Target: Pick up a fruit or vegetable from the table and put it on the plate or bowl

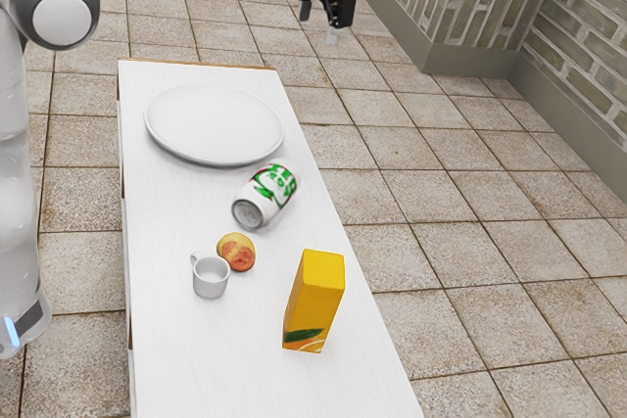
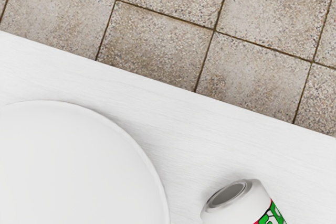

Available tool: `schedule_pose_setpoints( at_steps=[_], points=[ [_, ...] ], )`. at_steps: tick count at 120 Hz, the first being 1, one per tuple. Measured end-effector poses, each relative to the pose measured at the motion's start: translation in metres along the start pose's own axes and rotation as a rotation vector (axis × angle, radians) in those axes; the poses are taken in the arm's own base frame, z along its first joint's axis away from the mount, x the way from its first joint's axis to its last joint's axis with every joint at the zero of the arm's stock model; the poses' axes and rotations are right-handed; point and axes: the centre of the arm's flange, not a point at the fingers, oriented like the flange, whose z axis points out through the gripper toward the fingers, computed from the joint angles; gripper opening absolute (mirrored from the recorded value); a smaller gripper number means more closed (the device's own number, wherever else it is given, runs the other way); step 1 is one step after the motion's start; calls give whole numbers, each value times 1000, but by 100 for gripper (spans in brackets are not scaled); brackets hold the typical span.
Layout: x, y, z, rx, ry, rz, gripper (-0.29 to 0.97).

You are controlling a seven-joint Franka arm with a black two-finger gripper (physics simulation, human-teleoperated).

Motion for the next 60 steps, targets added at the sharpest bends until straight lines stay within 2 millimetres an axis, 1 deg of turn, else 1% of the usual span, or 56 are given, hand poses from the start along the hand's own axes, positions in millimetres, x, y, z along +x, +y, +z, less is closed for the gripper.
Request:
schedule_pose_setpoints(
  at_steps=[10,20,24,26,31,35,38,41,45,50,56,60],
  points=[
    [0,5,0,0,0,8,68],
    [-1,14,0,-1,-1,25,68],
    [-2,19,-4,-3,6,33,68],
    [-4,21,-14,-4,25,37,68],
    [-13,27,-53,-1,96,44,68],
    [-23,32,-78,-2,138,49,68],
    [-29,37,-90,-7,156,50,68],
    [-33,42,-96,-11,162,48,68],
    [-34,49,-96,-14,152,31,68],
    [-31,60,-89,-17,128,-3,68],
    [-23,78,-74,-18,88,-60,68],
    [-15,93,-59,-14,55,-102,68]
  ],
)
